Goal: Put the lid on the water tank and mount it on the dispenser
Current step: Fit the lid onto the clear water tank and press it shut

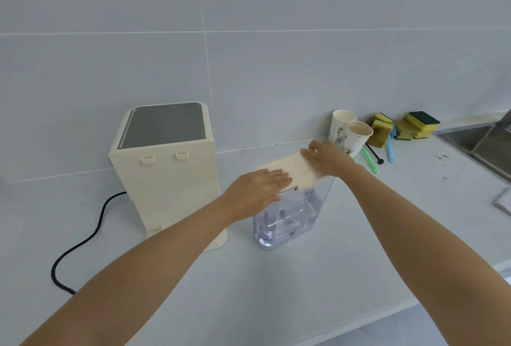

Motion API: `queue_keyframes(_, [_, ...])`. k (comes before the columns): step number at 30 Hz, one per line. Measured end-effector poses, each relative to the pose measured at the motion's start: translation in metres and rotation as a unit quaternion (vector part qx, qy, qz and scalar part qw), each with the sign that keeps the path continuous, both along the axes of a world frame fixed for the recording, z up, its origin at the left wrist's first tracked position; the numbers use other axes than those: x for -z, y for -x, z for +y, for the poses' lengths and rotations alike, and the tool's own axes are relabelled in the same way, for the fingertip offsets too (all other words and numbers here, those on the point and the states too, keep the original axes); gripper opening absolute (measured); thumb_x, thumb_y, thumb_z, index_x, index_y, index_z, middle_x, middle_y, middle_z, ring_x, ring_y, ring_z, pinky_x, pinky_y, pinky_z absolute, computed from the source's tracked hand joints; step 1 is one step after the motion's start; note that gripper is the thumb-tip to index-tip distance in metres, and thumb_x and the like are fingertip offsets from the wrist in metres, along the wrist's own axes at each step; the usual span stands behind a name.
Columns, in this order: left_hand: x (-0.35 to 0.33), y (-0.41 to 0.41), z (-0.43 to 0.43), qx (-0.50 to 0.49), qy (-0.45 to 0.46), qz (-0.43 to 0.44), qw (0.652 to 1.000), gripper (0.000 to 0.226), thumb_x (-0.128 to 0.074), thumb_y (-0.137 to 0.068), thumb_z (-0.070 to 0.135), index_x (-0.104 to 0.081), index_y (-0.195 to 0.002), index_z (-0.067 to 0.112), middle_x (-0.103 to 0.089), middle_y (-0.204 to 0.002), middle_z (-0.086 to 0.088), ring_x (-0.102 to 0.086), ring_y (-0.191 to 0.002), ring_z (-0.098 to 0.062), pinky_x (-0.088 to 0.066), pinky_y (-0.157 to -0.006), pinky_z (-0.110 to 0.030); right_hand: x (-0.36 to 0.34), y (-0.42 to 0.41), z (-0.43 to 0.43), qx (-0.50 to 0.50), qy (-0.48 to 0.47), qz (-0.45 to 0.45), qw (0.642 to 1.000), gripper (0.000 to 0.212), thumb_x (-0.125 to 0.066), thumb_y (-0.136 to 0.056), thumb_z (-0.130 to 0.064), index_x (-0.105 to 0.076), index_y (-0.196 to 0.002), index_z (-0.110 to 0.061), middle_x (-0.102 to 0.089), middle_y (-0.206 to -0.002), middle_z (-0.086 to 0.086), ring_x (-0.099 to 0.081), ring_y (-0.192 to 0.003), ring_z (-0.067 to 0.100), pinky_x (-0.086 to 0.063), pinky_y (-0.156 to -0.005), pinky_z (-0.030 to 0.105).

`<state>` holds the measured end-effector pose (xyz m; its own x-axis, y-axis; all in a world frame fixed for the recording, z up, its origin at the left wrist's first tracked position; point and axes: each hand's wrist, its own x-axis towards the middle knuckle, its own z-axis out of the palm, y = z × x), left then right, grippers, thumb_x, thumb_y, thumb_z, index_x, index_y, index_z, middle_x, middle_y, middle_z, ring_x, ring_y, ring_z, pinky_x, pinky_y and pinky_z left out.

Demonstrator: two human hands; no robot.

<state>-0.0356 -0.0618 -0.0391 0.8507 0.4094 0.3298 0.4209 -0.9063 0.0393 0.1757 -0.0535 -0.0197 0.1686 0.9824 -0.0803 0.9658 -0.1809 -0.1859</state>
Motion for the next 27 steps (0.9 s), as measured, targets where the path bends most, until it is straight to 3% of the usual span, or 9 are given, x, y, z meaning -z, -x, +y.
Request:
queue_keyframes(2, [0.002, 0.006, 0.009, -0.039, 0.045, 0.033, 0.998, 0.044, -0.042, -0.095, 0.023, -0.036, -0.138, 0.016, -0.032, -0.15, -0.001, -0.028, -0.14, -0.012, -0.015, -0.115, -0.02, 0.001, -0.003, -0.01, 0.02, -0.029, 0.039, 0.999, 0.044, -0.037, -0.09, -0.01, -0.035, -0.134, -0.011, -0.04, -0.135, 0.019, -0.047, -0.112, 0.04, -0.04, -0.092, 0.039])
queue_keyframes(5, [0.0, 0.013, 0.018, -0.075, 0.08, 0.031, 0.994, 0.045, -0.044, -0.094, 0.025, -0.036, -0.138, 0.018, -0.032, -0.151, 0.002, -0.025, -0.14, -0.009, -0.018, -0.112, -0.021, 0.003, -0.003, -0.024, 0.011, -0.039, 0.008, 0.999, 0.04, -0.036, -0.093, -0.012, -0.037, -0.132, -0.009, -0.043, -0.132, 0.022, -0.047, -0.114, 0.037, -0.038, -0.093, 0.037])
queue_keyframes(9, [-0.007, 0.016, 0.027, -0.083, 0.112, 0.032, 0.99, 0.046, -0.049, -0.092, 0.024, -0.041, -0.136, 0.016, -0.033, -0.15, -0.001, -0.026, -0.14, -0.01, -0.02, -0.111, -0.022, 0.001, 0.002, -0.041, 0.026, -0.044, 0.037, 0.998, 0.041, -0.04, -0.091, -0.038, -0.05, -0.116, -0.007, -0.05, -0.123, 0.024, -0.048, -0.112, 0.038, -0.04, -0.089, 0.039])
queue_keyframes(13, [-0.012, 0.017, 0.035, -0.095, 0.135, 0.045, 0.985, 0.047, -0.053, -0.09, 0.023, -0.042, -0.135, 0.016, -0.034, -0.15, -0.001, -0.027, -0.14, -0.01, -0.021, -0.111, -0.024, 0.001, 0.01, -0.057, 0.04, -0.025, 0.053, 0.997, 0.02, -0.041, -0.091, -0.035, -0.044, -0.102, -0.018, -0.048, -0.126, 0.023, -0.048, -0.112, 0.039, -0.041, -0.091, 0.039])
queue_keyframes(16, [-0.012, 0.018, 0.039, -0.101, 0.127, 0.049, 0.986, 0.048, -0.053, -0.089, 0.025, -0.042, -0.135, 0.018, -0.034, -0.15, 0.001, -0.028, -0.139, -0.01, -0.022, -0.11, -0.025, 0.008, 0.003, -0.062, 0.07, -0.056, 0.072, 0.993, 0.037, -0.036, -0.092, -0.011, -0.039, -0.128, -0.013, -0.039, -0.134, 0.021, -0.047, -0.109, 0.034, -0.036, -0.093, 0.037])
queue_keyframes(18, [-0.009, 0.018, 0.038, -0.11, 0.137, 0.034, 0.984, 0.051, -0.055, -0.088, 0.028, -0.04, -0.136, 0.018, -0.033, -0.151, 0.001, -0.03, -0.138, -0.012, -0.023, -0.112, -0.028, 0.012, 0.003, -0.066, 0.078, -0.063, 0.106, 0.989, 0.043, -0.036, -0.092, -0.012, -0.034, -0.134, -0.012, -0.034, -0.138, 0.02, -0.046, -0.11, 0.031, -0.036, -0.094, 0.037])
queue_keyframes(22, [0.002, 0.019, 0.033, -0.132, 0.217, -0.023, 0.967, 0.081, -0.065, -0.08, 0.035, -0.017, -0.145, 0.025, -0.015, -0.156, 0.005, -0.026, -0.14, -0.015, -0.027, -0.112, -0.033, 0.014, -0.002, -0.074, 0.132, -0.065, 0.322, 0.935, 0.072, -0.052, -0.085, -0.046, -0.021, -0.144, -0.018, -0.02, -0.152, 0.009, -0.032, -0.133, 0.027, -0.033, -0.103, 0.036])
queue_keyframes(25, [0.012, 0.016, 0.029, -0.159, 0.323, -0.063, 0.931, 0.11, -0.073, -0.073, 0.035, 0.011, -0.144, 0.026, 0.001, -0.158, 0.003, -0.015, -0.143, -0.015, -0.022, -0.113, -0.033, 0.022, -0.009, -0.088, 0.135, -0.087, 0.475, 0.865, 0.092, -0.063, -0.079, -0.04, -0.003, -0.147, -0.025, -0.01, -0.157, 0.003, -0.024, -0.14, 0.024, -0.027, -0.111, 0.042])
queue_keyframes(27, [0.02, 0.013, 0.03, -0.192, 0.407, -0.076, 0.89, 0.118, -0.075, -0.071, 0.032, 0.019, -0.143, 0.023, -0.004, -0.158, -0.004, -0.018, -0.142, -0.021, -0.023, -0.112, -0.033, 0.031, -0.016, -0.095, 0.134, -0.086, 0.528, 0.834, 0.105, -0.071, -0.075, -0.027, 0.006, -0.146, -0.026, -0.008, -0.158, 0.002, -0.03, -0.138, 0.026, -0.029, -0.11, 0.042])
